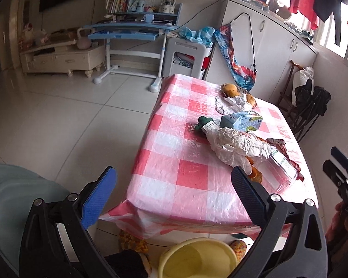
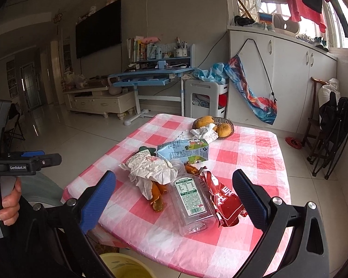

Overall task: Collect trash
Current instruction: 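Grasp the clear plastic bottle with the right gripper while the left gripper grasps the white tissue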

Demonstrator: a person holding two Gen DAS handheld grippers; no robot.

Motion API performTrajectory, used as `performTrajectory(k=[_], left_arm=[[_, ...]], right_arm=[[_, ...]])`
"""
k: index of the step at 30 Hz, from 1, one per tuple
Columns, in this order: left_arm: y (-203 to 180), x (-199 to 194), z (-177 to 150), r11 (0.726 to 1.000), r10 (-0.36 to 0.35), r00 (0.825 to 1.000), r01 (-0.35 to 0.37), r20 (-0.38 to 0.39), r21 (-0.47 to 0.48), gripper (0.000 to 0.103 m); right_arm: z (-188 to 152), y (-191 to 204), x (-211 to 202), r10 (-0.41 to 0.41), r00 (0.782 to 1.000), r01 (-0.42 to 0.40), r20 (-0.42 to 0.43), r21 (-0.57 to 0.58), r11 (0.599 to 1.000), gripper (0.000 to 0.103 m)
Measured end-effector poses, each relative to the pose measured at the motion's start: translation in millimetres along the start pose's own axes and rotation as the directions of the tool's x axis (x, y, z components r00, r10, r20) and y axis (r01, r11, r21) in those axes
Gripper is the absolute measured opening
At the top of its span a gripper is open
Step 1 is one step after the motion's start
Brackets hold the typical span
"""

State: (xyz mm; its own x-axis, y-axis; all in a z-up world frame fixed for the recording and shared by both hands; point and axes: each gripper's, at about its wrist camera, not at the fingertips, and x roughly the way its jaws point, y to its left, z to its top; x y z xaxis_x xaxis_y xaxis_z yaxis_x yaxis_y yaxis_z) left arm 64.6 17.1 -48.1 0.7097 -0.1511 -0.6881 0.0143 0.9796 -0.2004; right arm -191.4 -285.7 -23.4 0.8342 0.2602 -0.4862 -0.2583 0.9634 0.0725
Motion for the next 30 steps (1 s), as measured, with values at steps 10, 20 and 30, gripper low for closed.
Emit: performTrajectory(k=[10,20,30], left_arm=[[-71,65,24,0.977,-0.074,0.996,0.083,-0.052,0.195,0.095],[-94,139,40,0.97,-0.15,0.969,0.183,-0.197,0.161,0.076],[-103,125,45,0.944,-0.226,0.948,0.27,-0.223,0.19,0.022]], right_arm=[[-14,-11,30,-0.019,0.984,0.022,-0.175,0.019,1.0,0.093],[-20,-13,57,0.005,0.965,-0.002,-0.263,0.011,1.0,0.078],[-24,-18,83,0.071,0.943,-0.047,-0.325,0.08,0.996,0.078]])
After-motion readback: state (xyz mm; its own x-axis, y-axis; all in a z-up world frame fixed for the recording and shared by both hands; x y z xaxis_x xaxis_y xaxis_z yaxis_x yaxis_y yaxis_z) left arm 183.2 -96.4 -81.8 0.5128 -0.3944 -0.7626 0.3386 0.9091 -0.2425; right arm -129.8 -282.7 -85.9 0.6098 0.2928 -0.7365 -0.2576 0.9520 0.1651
